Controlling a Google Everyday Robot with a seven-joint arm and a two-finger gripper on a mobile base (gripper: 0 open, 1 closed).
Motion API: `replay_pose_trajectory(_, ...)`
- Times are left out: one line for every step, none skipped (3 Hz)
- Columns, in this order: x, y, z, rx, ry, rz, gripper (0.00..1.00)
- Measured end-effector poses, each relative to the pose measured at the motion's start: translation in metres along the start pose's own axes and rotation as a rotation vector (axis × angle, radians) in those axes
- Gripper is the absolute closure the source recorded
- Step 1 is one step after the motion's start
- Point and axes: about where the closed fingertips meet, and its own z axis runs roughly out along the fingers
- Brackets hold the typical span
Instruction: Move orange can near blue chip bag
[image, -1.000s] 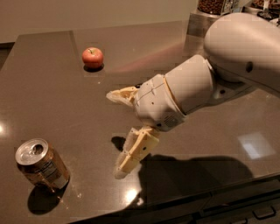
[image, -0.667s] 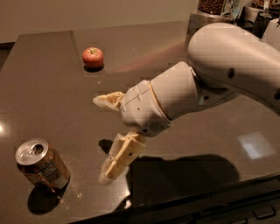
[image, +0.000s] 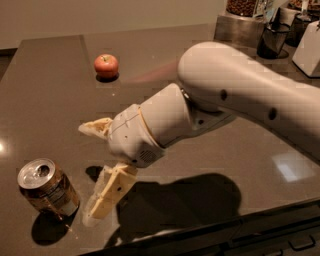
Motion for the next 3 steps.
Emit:
replay_pose_trajectory(-0.004, -0.001, 0.017, -0.013, -0.017, 0.003, 0.0)
replay_pose_trajectory(-0.009, -0.001, 0.028, -0.023, -0.036, 0.012, 0.0)
replay_pose_trajectory(-0.017, 0.003, 0.039, -0.041, -0.057, 0.024, 0.0)
